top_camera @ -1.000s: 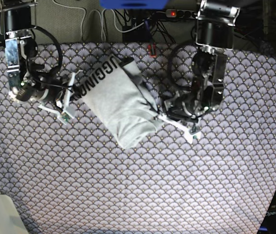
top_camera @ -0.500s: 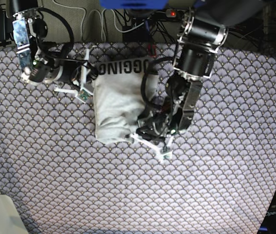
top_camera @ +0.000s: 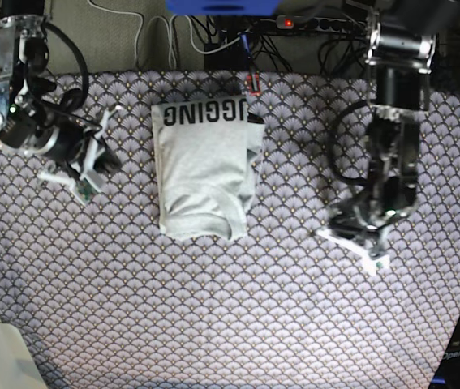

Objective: Fold the T-shirt properly
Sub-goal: 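Release the shirt and pull both grippers away, then tuck the loose hem corner under the stack with the right gripper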

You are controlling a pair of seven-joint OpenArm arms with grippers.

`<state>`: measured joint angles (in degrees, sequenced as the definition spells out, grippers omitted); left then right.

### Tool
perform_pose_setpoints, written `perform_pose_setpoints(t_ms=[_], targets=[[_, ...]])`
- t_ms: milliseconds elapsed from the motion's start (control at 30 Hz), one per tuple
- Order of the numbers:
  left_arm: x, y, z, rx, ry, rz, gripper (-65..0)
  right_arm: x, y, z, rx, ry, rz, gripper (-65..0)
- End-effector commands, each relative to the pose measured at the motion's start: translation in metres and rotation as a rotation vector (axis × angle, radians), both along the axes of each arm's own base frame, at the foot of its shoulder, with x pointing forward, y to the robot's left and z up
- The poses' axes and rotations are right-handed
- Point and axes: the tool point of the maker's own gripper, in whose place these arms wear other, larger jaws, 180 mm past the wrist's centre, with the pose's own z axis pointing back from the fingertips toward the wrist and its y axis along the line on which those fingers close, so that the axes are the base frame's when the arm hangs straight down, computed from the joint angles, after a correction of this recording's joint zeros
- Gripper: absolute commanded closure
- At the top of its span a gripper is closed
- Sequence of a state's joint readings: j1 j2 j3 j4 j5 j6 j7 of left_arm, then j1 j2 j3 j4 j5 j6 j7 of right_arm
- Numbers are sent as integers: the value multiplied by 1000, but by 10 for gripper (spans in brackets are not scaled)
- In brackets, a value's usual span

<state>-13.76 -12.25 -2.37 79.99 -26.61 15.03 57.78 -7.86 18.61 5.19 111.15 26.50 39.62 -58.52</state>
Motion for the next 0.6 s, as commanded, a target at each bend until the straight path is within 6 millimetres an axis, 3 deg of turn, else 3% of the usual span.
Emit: perform_pose_setpoints(t_ms=[0,100,300,433,567], targets=[[6,1,18,-16,-43,-1,-3,9,5,17,12,-56,17,0],[-14,27,29,-8,-31,36,-3,22,19,27,49,-69,11,0],[-66,88,20,58,7,154,-3,49,54,44,146,-99,61,0],[-96,129,27,120,15,228,-3,62,92,41,221,-60,145,0],[-120,156,34,163,17,285,-3,69,126,34,274,-14,199,0]])
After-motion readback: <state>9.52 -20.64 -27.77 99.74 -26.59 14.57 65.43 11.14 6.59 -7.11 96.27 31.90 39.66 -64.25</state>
